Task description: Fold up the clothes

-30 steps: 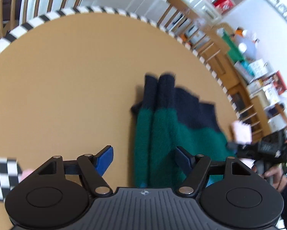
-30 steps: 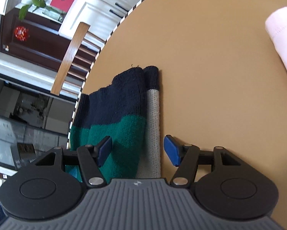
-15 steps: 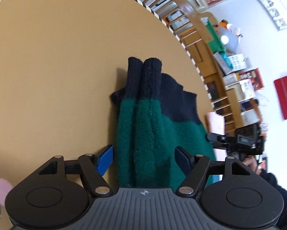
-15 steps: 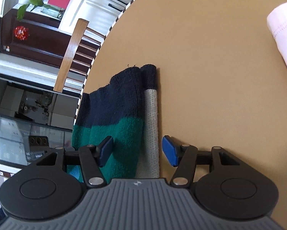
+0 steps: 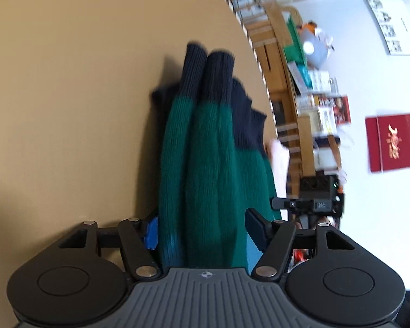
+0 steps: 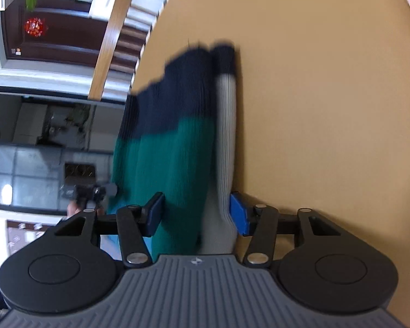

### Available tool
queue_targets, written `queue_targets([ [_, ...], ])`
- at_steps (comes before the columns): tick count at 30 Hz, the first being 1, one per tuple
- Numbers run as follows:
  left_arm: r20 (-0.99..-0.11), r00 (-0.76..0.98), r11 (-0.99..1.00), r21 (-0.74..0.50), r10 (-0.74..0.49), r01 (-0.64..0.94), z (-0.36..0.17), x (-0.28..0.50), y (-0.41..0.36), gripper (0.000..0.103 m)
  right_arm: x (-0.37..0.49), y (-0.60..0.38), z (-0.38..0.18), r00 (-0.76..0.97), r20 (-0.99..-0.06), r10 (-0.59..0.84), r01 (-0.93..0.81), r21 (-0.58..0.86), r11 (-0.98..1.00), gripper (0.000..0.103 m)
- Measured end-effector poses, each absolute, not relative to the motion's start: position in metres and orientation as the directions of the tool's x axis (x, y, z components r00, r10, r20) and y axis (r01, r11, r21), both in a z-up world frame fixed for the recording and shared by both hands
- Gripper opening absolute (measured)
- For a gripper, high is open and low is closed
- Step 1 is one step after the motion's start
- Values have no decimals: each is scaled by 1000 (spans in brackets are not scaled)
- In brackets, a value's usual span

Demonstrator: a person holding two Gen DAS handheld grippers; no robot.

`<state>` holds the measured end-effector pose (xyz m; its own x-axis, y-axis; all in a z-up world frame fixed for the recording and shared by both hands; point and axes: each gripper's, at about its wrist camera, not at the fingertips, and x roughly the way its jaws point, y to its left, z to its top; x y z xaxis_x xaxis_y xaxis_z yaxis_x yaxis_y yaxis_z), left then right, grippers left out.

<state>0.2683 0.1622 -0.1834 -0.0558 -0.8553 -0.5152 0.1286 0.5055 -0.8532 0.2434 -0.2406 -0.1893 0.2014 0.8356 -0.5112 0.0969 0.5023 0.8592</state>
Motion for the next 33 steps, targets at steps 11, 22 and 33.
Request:
queue_targets([
  [11,-531,-84,516,-843,-843,153,-198,266,119,41,244,-226,-194,242,-497,834,108,867,486,33],
  [22,-530,-26,523,-843,-848,122,-198,254,117,34,240,-223,-183,293,-542,788,105,837,537,31],
  [33,-578,-44,562,-807,-815,180,-149,230,77,34,234,-237,-143,286,-597,749,45,790,612,28],
])
